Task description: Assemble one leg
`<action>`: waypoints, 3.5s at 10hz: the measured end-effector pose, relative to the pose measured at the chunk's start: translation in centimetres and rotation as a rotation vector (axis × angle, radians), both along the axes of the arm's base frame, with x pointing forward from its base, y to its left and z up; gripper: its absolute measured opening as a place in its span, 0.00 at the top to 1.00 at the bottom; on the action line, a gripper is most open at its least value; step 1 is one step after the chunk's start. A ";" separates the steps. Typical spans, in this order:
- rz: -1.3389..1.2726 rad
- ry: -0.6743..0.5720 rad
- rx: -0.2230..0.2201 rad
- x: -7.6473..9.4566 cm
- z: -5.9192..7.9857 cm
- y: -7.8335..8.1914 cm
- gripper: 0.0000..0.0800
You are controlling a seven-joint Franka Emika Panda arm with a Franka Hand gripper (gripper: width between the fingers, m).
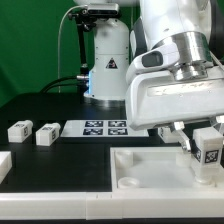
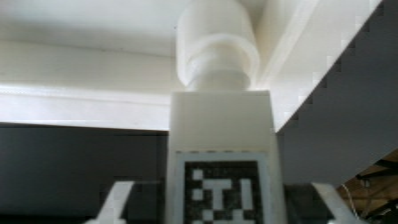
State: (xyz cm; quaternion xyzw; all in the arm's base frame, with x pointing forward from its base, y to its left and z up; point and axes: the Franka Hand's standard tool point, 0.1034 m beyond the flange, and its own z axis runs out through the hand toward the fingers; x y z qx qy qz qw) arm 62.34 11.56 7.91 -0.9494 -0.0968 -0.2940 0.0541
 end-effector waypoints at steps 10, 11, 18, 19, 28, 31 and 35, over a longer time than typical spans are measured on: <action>0.004 0.008 0.001 -0.5 -1.3 0.3 0.41; 0.005 0.008 0.000 -0.5 -1.3 0.3 0.26; 0.011 0.008 -0.004 -0.4 -1.2 0.2 0.19; 0.012 0.006 -0.005 -0.4 -1.1 0.2 0.19; 0.084 0.435 -0.061 -0.3 0.2 0.5 0.19; 0.089 0.498 -0.065 0.3 0.3 0.2 0.19; 0.090 0.491 -0.065 0.3 -0.2 -0.2 0.25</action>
Offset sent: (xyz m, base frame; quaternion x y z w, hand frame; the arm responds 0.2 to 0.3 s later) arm -0.0064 0.0029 -0.0208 0.0045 0.0138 0.0088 0.9999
